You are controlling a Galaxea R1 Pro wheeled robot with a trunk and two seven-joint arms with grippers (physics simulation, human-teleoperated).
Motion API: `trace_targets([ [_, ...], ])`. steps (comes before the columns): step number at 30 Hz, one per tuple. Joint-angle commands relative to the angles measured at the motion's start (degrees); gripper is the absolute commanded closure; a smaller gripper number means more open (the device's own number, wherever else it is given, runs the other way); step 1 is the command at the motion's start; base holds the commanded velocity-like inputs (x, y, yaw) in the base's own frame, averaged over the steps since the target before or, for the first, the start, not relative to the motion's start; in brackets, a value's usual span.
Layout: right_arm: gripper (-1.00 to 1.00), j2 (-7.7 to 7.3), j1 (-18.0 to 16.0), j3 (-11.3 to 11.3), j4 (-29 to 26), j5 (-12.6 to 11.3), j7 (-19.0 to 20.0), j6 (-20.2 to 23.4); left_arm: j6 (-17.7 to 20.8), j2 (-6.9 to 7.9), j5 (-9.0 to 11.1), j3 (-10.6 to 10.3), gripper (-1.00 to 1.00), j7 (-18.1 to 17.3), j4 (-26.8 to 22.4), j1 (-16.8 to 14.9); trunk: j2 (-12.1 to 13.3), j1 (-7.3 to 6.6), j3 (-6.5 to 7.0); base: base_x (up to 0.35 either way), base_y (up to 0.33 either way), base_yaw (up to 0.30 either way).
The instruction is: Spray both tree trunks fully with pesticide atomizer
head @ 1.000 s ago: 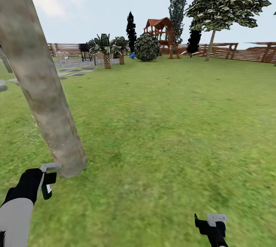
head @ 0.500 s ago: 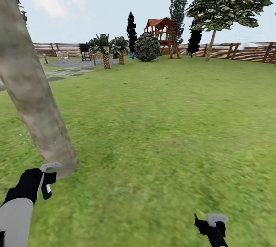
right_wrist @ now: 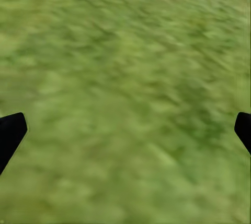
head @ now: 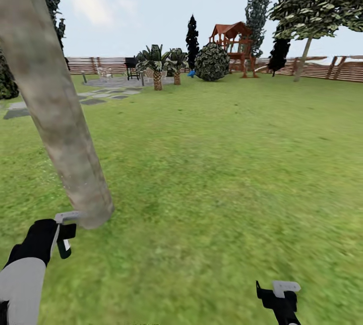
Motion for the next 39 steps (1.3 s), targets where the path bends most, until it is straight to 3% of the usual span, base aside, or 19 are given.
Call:
trace_targets([
  [1, -1.00, -0.01, 0.0, -0.2, 0.1, 0.6, -0.4, -0.2, 0.2, -0.15, -0.7, 0.2, 1.00, -0.6, -0.2, -0.2, 0.0, -0.01, -0.05, 0.000, 0.000, 0.277],
  [4, -1.00, -0.01, 0.0, -0.2, 0.1, 0.6, -0.4, -0.2, 0.2, -1.05, -0.7, 0.0, 1.00, -1.5, -0.3, -2.0, 0.0, -0.01, -0.05, 0.000, 0.000, 0.277],
  [8, -1.00, -0.04, 0.0, -0.3, 0.0, 0.6, -0.4, -0.2, 4.2, -3.46, -0.7, -3.1, 1.00, -2.0, -0.1, -6.7, 0.0, -0.01, -0.05, 0.000, 0.000, 0.181],
  [9, -1.00, -0.12, 0.0, -0.3, 0.1, 0.6, -0.4, -0.2, 6.2, -4.76, -0.7, -4.8, 1.00, -2.1, -0.1, -8.9, 0.0, -0.01, -0.05, 0.000, 0.000, 0.037],
  [12, -1.00, -0.25, 0.0, -0.3, 0.0, 0.6, -0.4, -0.2, 8.8, -5.13, -0.6, -6.3, 1.00, -2.3, 0.1, -13.4, 0.0, -0.01, -0.05, 0.000, 0.000, 0.014],
  [14, -1.00, -0.33, 0.0, -0.3, 0.0, 0.6, -0.4, -0.2, 13.3, -4.63, -0.8, -6.6, 1.00, -3.4, 0.1, -15.5, 0.0, -0.01, -0.05, 0.000, 0.000, 0.002],
  [16, -1.00, -0.35, 0.0, -0.3, 0.0, 0.6, -0.4, -0.2, 15.2, -3.03, -0.9, -6.8, 1.00, -4.5, 0.1, -16.3, 0.0, -0.01, -0.05, 0.000, 0.000, 0.000],
  [19, -1.00, -0.36, 0.0, -0.3, 0.0, 0.6, -0.4, -0.2, 16.3, 1.82, -0.8, -7.0, 1.00, -7.0, 0.2, -16.6, 0.0, -0.01, -0.05, 0.000, 0.000, 0.000],
  [20, -1.00, -0.36, 0.0, -0.3, 0.0, 0.6, -0.4, -0.2, 16.2, 3.61, -0.9, -7.1, 1.00, -9.4, 0.6, -16.6, 0.0, -0.01, -0.05, 0.000, 0.000, 0.000],
  [21, -1.00, -0.36, 0.0, -0.3, 0.1, 0.6, -0.4, -0.2, 16.2, 4.05, -1.0, -7.1, 1.00, -10.4, 0.8, -16.6, 0.0, -0.01, -0.05, 0.000, 0.000, 0.000],
  [22, -1.00, -0.34, 0.0, -0.3, 0.1, 0.6, -0.4, -0.2, 16.3, 4.29, -1.1, -7.4, 1.00, -11.3, 1.0, -16.6, 0.0, -0.01, -0.05, 0.000, 0.000, 0.000],
  [24, -1.00, -0.29, 0.0, -0.3, 0.1, 0.6, -0.4, -0.2, 16.6, 3.95, -0.9, -10.4, 1.00, -12.1, 1.2, -16.8, 0.0, -0.01, -0.05, 0.000, 0.000, 0.000],
  [26, -1.00, -0.28, 0.0, -0.2, 0.1, 0.6, -0.4, -0.2, 17.1, 2.23, -0.7, -13.0, 1.00, -12.3, 1.3, -19.7, 0.0, -0.01, -0.05, 0.000, 0.000, 0.000],
  [29, -1.00, -0.27, 0.0, -0.2, 0.2, 0.6, -0.4, -0.2, 17.2, 2.85, -0.7, -13.2, 1.00, -12.3, 1.3, -21.8, 0.0, -0.01, -0.05, 0.000, 0.000, 0.000],
  [34, -1.00, -0.26, 0.0, -0.2, 0.1, 0.6, -0.4, -0.2, 17.2, 6.85, -0.7, -13.4, 1.00, -13.3, 1.2, -21.9, 0.0, -0.01, -0.05, 0.000, 0.000, 0.001],
  [39, -1.00, -0.11, 0.0, -0.2, 0.1, 0.6, -0.4, -0.2, 17.2, 6.72, -0.9, -13.7, 1.00, -14.0, 1.2, -21.3, 0.0, -0.01, -0.05, 0.000, 0.000, 0.180],
])
